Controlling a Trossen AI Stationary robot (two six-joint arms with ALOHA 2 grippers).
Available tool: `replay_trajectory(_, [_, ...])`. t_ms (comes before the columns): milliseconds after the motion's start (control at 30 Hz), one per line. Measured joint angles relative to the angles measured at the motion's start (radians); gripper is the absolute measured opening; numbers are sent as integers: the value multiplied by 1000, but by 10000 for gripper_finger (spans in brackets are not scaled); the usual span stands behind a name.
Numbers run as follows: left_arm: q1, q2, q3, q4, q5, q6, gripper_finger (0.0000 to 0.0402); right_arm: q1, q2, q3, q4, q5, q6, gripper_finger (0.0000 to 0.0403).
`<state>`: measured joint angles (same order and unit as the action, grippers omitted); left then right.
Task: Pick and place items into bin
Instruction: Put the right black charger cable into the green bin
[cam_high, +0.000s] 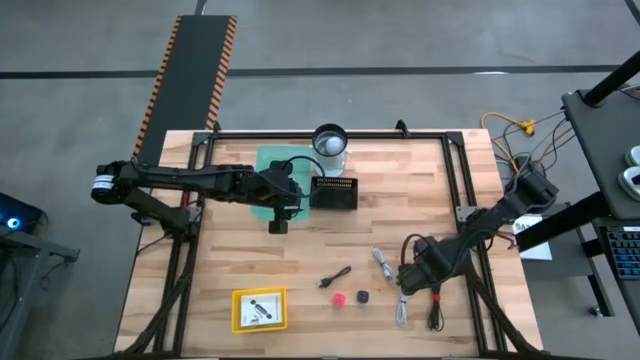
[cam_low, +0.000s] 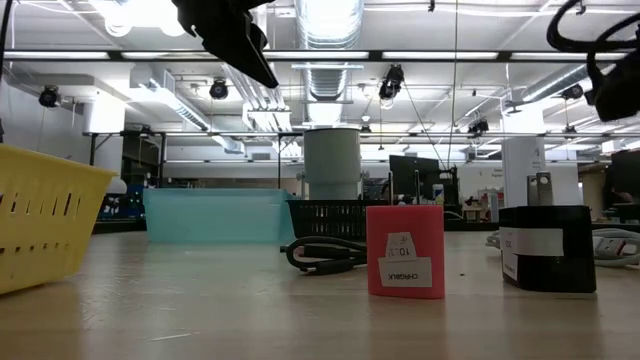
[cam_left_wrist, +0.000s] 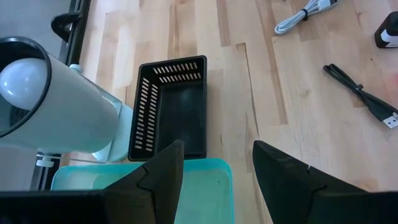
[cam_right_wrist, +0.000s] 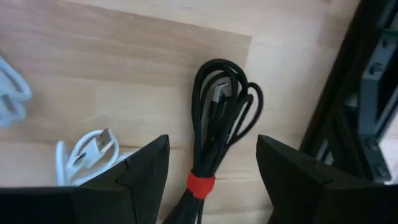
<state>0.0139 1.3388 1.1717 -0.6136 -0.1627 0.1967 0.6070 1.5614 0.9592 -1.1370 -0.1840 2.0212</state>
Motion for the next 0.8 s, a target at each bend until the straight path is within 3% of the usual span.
replay_trajectory(600, [0,0,0,-7,0,-2,176,24,-6,-220,291,-12,49,225])
replay_trajectory(800, [0,0,0,-7,0,-2,176,23,-12,-235,333,-33,49,194])
